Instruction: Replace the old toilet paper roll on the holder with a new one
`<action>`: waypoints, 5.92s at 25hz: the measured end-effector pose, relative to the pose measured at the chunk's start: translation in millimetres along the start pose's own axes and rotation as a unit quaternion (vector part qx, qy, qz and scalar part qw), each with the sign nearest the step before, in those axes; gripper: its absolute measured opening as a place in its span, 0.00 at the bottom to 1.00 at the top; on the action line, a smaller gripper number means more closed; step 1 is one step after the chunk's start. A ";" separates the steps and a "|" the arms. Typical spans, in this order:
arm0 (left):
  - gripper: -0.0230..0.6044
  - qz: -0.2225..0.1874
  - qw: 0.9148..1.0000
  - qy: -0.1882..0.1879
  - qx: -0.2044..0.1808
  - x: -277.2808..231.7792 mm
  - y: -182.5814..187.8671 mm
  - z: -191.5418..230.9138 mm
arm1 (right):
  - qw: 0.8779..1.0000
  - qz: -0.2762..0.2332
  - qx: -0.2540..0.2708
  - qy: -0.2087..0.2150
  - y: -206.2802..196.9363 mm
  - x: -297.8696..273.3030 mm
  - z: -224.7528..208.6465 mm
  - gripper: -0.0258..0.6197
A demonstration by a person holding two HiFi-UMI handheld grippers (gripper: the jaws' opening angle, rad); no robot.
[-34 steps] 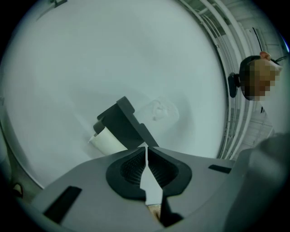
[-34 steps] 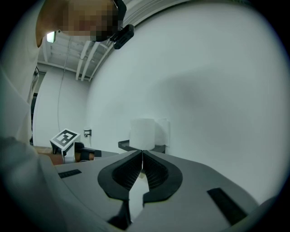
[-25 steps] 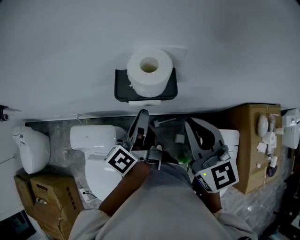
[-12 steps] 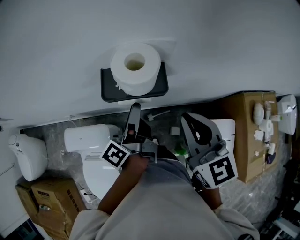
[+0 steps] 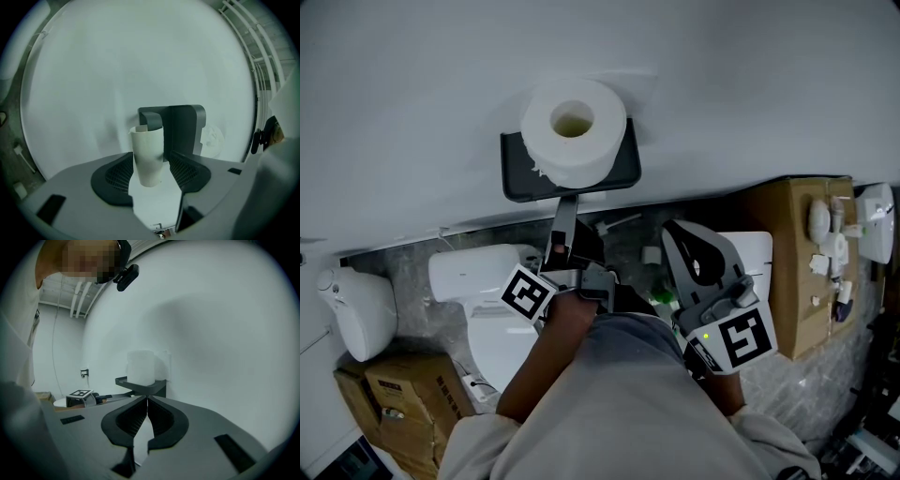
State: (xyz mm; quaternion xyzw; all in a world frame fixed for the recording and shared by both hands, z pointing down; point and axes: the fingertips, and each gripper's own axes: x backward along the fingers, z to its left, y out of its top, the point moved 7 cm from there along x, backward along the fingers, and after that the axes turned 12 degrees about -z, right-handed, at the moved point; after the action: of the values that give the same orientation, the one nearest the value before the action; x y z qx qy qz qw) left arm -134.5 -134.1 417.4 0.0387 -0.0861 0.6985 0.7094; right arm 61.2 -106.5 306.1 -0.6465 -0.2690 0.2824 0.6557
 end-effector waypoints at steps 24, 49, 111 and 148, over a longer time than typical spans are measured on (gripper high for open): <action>0.37 0.017 0.999 -0.005 0.031 -12.3 -18.7 7.0 | 1.000 -0.002 -0.007 -0.015 -3.8 9.1 -11.7 0.07; 0.37 0.096 0.995 -0.018 0.029 -26.0 -77.5 3.6 | 0.998 -0.008 -0.012 -0.055 -1.8 42.0 -34.8 0.07; 0.34 0.056 0.975 -0.053 -0.207 70.9 10.1 -64.3 | 0.997 -0.058 -0.010 0.052 15.6 35.9 7.9 0.07; 0.32 0.061 0.972 -0.079 -0.210 53.7 65.8 -65.3 | 0.996 -0.082 0.007 0.017 61.7 -108.4 24.7 0.63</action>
State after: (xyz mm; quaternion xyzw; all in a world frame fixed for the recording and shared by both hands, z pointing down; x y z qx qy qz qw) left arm -195.2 -68.4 358.4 -0.0616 -0.2891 0.7015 0.6485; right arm -33.4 -166.8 246.2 -0.6225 -0.3079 0.2189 0.6854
